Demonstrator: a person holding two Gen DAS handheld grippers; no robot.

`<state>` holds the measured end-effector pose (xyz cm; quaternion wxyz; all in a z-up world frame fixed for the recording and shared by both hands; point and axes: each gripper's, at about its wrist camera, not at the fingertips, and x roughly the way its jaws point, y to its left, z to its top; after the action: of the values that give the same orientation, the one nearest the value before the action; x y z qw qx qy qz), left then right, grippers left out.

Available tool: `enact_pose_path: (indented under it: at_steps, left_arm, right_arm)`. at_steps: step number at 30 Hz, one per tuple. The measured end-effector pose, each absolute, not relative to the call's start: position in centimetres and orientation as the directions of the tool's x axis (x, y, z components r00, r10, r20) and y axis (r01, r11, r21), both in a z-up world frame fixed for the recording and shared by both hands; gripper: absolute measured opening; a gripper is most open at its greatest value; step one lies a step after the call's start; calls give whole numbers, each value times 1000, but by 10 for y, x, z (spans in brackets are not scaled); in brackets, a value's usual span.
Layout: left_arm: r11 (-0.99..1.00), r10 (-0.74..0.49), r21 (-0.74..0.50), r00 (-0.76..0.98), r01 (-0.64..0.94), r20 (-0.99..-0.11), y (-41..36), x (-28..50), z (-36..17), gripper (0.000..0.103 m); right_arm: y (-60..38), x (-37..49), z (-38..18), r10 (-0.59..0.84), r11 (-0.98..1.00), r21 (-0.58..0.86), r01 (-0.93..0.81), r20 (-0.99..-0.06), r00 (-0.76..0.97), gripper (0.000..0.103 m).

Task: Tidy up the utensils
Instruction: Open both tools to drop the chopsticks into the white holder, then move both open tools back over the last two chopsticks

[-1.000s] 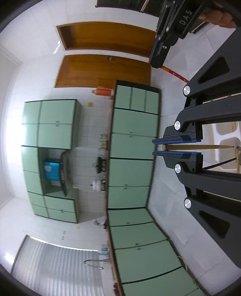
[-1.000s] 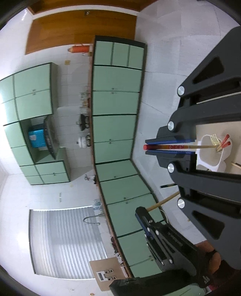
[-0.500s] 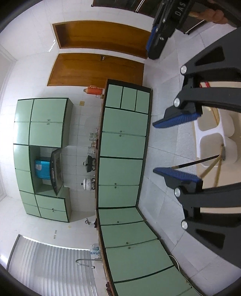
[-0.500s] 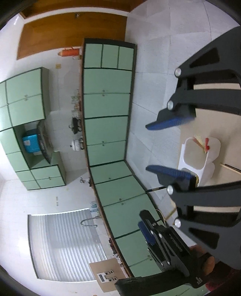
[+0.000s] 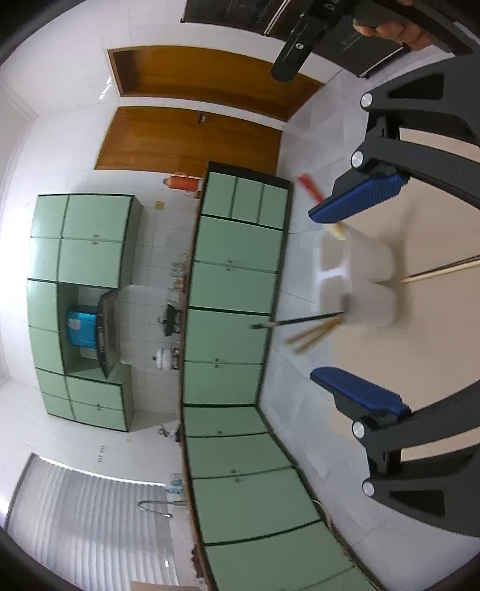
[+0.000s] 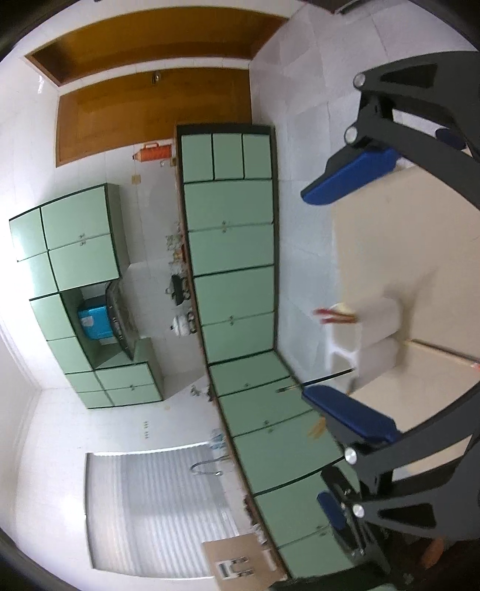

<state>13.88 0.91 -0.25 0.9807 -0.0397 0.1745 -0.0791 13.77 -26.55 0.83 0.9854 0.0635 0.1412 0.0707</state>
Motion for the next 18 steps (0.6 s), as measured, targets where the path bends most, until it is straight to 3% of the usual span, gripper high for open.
enact_pose_path:
  at_steps: [10, 18]
  left_arm:
    - [990, -138, -85, 830, 109, -540, 17, 102, -80, 82]
    - [995, -102, -51, 756, 91, -647, 25, 83, -129, 82]
  right_arm:
    - [-253, 101, -75, 144, 986, 144, -85, -478, 867, 98]
    - [-229, 80, -124, 146, 988, 130, -88, -560, 816, 97]
